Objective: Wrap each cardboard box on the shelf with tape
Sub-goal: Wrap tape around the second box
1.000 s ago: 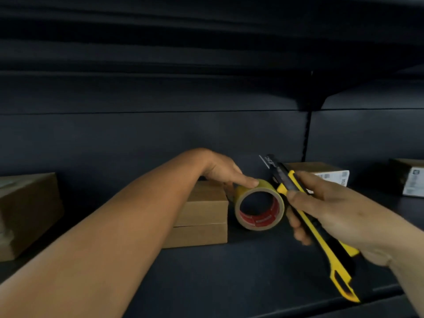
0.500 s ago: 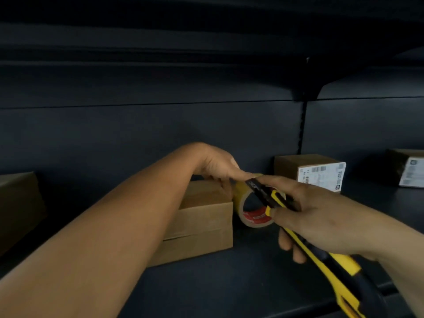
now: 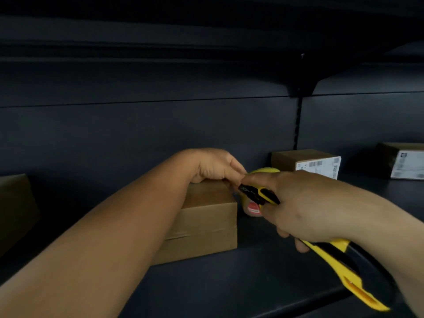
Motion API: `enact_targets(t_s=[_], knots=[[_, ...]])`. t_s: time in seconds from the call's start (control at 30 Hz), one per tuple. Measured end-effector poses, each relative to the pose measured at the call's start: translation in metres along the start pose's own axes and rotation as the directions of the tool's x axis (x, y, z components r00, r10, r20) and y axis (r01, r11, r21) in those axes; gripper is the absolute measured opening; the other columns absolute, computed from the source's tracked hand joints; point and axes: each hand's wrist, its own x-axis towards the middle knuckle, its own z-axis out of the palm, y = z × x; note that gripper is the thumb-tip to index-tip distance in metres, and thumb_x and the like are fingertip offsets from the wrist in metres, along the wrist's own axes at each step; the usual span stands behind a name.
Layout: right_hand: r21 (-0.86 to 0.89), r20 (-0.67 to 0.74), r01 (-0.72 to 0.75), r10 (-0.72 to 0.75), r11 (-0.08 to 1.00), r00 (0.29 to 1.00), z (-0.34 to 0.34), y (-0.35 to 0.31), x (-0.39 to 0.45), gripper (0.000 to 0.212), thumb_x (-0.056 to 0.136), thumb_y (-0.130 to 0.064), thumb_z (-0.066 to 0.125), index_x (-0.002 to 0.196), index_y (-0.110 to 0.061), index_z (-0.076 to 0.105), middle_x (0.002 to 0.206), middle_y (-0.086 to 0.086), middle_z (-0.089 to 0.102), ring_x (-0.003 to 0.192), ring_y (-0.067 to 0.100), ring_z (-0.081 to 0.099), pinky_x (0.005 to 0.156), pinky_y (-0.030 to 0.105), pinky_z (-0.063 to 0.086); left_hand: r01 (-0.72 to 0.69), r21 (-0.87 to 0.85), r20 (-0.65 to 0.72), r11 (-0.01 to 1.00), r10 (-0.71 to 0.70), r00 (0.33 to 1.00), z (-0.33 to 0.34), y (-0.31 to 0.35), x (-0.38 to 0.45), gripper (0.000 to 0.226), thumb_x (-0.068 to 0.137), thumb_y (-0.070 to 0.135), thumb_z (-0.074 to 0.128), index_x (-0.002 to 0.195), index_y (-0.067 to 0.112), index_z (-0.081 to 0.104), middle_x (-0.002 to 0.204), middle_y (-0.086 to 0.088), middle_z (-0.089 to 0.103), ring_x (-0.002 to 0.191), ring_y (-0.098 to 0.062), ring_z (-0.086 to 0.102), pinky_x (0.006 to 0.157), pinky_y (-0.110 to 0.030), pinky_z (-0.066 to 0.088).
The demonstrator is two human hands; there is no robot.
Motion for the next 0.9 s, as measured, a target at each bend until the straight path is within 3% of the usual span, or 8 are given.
enact_targets(t_s=[0.13,0.23,0.3,0.47,0.53,0.63,0.77,0.9], knots=[[-0.114,0.011,0.012,-0.011,0.993,1.000,0.001,-0.004,0.006,0.075,0.093,-0.013,0.051,0.144,-0.052,0.013,0.085,-0.001,0.057,0.072,0.020,0.068,0.072,0.034,0.060,0.002,-0.003,-0.020,1.000,-0.002,1.000,0.000,0.000,-0.001,0.011,0.082,0.020,0.072,0.092,0.016,0.073,0.073,0.002,0.067,0.059,-0.003,0.059,0.060,-0.021,0.050],[-0.263,0.071,0.063,-0.046,0.963,0.996,0.011,-0.007,0.012,0.063,0.092,-0.015,0.054,0.143,-0.039,0.026,0.077,-0.007,0.047,0.070,0.014,0.057,0.074,0.026,0.056,-0.001,-0.017,-0.035,1.000,0.001,0.999,0.002,-0.001,-0.001,0.004,0.084,0.017,0.070,0.081,0.018,0.071,0.064,0.006,0.068,0.057,-0.002,0.060,0.059,-0.019,0.048],[-0.321,0.057,0.102,-0.089,0.941,0.994,0.021,-0.003,0.017,0.049,0.092,-0.019,0.052,0.137,-0.031,0.037,0.085,-0.005,0.051,0.079,0.015,0.055,0.080,0.028,0.053,-0.013,-0.009,-0.031,1.000,0.012,0.999,0.002,-0.002,-0.001,0.009,0.084,0.015,0.070,0.075,0.018,0.070,0.062,0.005,0.067,0.056,-0.002,0.059,0.059,-0.019,0.048],[-0.141,0.071,0.077,-0.067,0.987,0.995,0.019,0.008,0.013,0.061,0.095,-0.025,0.045,0.141,-0.054,0.018,0.079,-0.012,0.045,0.067,0.011,0.060,0.068,0.025,0.057,-0.013,-0.011,-0.028,1.000,0.013,1.000,0.003,0.000,-0.002,0.009,0.085,0.015,0.068,0.076,0.017,0.069,0.059,0.007,0.066,0.054,0.000,0.058,0.056,-0.016,0.047],[-0.194,0.094,0.122,-0.105,0.973,0.990,0.024,0.011,0.015,0.060,0.097,-0.029,0.041,0.142,-0.055,0.012,0.096,-0.009,0.056,0.077,0.011,0.060,0.067,0.021,0.051,-0.012,-0.014,-0.029,1.000,0.012,1.000,0.003,-0.001,-0.002,0.008,0.085,0.015,0.069,0.077,0.016,0.070,0.060,0.007,0.066,0.054,0.000,0.058,0.057,-0.017,0.048],[-0.225,0.123,0.181,-0.156,0.957,0.980,0.038,0.027,0.024,0.058,0.099,-0.034,0.040,0.140,-0.060,0.009,0.147,-0.004,0.037,0.121,0.018,0.046,0.097,0.028,0.041,-0.009,-0.017,-0.029,1.000,0.008,1.000,0.002,-0.001,-0.002,0.010,0.084,0.016,0.069,0.075,0.017,0.070,0.061,0.005,0.067,0.056,-0.002,0.060,0.061,-0.020,0.049],[-0.255,0.051,0.234,-0.228,0.938,0.972,0.051,0.051,0.039,0.053,0.099,-0.040,0.037,0.139,-0.060,0.011,0.158,-0.011,0.013,0.143,0.018,0.017,0.114,0.037,0.023,-0.004,-0.023,-0.016,1.000,0.004,1.000,0.002,-0.001,-0.003,0.023,0.083,0.015,0.070,0.061,0.020,0.071,0.061,0.003,0.066,0.056,-0.004,0.060,0.062,-0.022,0.049],[-0.284,-0.027,0.225,-0.243,0.932,0.970,0.055,0.068,0.046,0.046,0.098,-0.045,0.033,0.140,-0.058,0.018,0.154,-0.009,0.015,0.142,0.017,0.013,0.116,0.038,0.018,0.002,-0.021,-0.020,1.000,-0.002,1.000,0.002,0.000,-0.003,0.026,0.084,0.016,0.069,0.058,0.020,0.071,0.062,0.003,0.066,0.056,-0.004,0.060,0.062,-0.022,0.049]])
